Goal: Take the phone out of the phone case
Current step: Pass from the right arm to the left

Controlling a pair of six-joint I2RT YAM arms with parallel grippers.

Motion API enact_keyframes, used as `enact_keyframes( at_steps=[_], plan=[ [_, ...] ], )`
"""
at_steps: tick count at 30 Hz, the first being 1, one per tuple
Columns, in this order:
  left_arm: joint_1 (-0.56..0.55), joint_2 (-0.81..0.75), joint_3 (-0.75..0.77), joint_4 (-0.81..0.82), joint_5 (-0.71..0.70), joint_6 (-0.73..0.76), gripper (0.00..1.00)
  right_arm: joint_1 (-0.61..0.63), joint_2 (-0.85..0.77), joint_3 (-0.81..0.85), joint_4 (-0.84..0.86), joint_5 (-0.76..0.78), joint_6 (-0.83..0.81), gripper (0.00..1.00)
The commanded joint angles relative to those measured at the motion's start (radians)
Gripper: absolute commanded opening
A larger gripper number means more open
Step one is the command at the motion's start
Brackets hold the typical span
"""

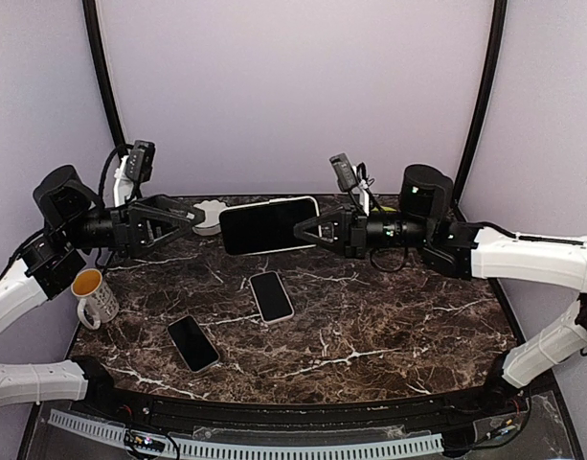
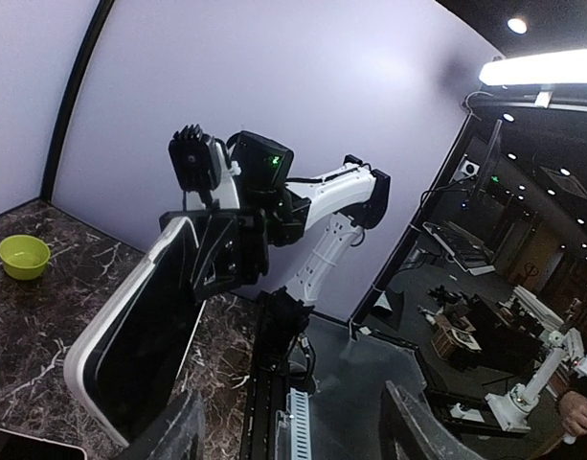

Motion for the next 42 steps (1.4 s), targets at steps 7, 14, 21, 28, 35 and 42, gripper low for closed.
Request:
enact_keyframes(
  at_steps=[7,14,21,28,35,42],
  plan=[
    [0.0,0.021,-0.063,0.221,0.172,-0.147,0.6,-0.001,-0.037,-0.041,0.4,-0.167,-0.006,0.0],
    [0.0,0.006,-0.098,0.273,0.205,-0.187,0.56,-0.002,0.017,0.006,0.449,-0.218,0.085,0.0],
    [-0.001,0.023,-0.125,0.369,0.217,-0.236,0.54,-0.001,0.058,0.024,0.484,-0.237,0.148,0.0],
    [-0.006,0.035,-0.135,0.398,0.226,-0.248,0.53,-0.001,0.063,0.027,0.478,-0.238,0.159,0.0],
    [-0.008,0.04,-0.139,0.402,0.211,-0.243,0.53,-0.001,0.07,0.031,0.478,-0.253,0.181,0.0],
    [-0.014,0.044,-0.144,0.435,0.212,-0.259,0.53,0.001,0.072,0.03,0.465,-0.242,0.185,0.0]
  ],
)
